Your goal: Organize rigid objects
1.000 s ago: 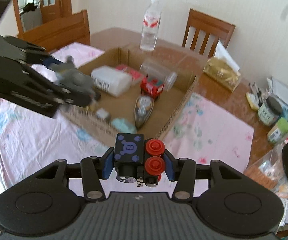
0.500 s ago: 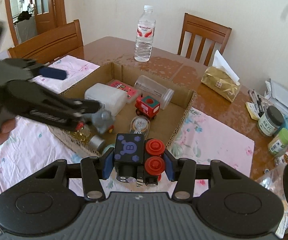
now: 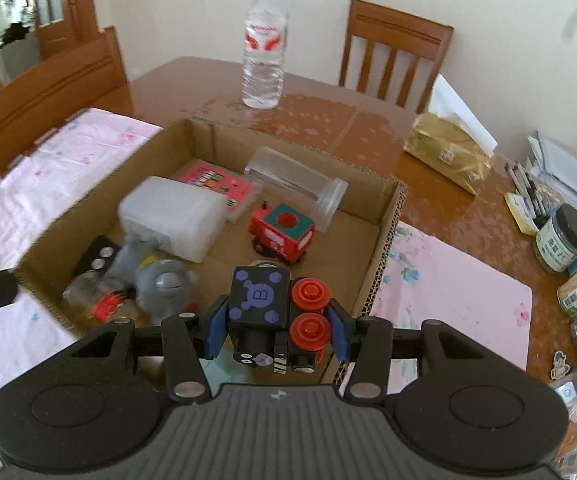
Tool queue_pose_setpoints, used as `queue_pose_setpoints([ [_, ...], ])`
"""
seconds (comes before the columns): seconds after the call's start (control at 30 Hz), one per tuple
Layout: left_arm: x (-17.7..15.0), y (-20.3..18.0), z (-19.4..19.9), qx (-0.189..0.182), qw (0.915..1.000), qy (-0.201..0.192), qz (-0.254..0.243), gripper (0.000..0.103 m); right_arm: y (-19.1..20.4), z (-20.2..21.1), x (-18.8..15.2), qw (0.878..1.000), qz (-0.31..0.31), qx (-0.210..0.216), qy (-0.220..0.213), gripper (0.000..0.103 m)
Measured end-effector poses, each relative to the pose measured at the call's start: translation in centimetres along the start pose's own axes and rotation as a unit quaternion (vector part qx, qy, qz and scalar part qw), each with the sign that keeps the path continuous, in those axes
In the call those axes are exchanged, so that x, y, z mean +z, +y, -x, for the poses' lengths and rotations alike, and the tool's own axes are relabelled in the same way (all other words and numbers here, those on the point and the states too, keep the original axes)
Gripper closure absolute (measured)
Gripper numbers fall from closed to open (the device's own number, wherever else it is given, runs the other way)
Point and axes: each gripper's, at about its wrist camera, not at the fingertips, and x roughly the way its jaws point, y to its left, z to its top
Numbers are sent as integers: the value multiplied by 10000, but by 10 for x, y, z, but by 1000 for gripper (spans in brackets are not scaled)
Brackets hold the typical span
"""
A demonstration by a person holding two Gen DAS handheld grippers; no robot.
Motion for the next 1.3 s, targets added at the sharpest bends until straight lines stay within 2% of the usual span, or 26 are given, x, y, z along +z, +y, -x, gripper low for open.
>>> queue_pose_setpoints([
  [0.07, -2, 1, 3, 15, 10000, -15, -10, 0, 0, -6, 1, 9999, -67, -108, 51, 45],
  [0.13, -2, 2, 6, 32, 10000, -4, -19, 1, 3, -6, 1, 9996, -71, -275, -17, 25],
  [0.17, -2, 2, 6, 41, 10000, 36, -44, 1, 4, -4, 1, 9993, -79, -351, -33, 7],
  [0.2, -1, 1, 6, 39, 10000, 61, -67, 1, 5, 0, 2, 9991, -103, -408, -90, 0],
  [0.27, 0, 1, 8, 42, 9999, 49, -97, 1, 7, 9, 2, 9987, -147, -452, -187, 0],
  [0.33, 3, 0, 9, 122, 9998, 92, -85, 1, 9, 18, 3, 9983, -266, -505, -94, 0],
  [0.53, 19, -2, 7, 392, 9979, 519, 55, 1, 12, 49, -5, 9929, -884, -736, 290, 0],
  [0.7, 30, -5, 6, 373, 9957, 846, 93, 1, 19, 75, -16, 9876, -1275, -850, 335, 0],
  [0.9, 38, -9, 9, 238, 9953, 927, 133, 1, 20, 92, -21, 9830, -1559, -920, 305, 0],
  [1.3, 42, -12, 10, 268, 9947, 983, 114, 0, 21, 101, -21, 9811, -1686, -916, 237, 0],
])
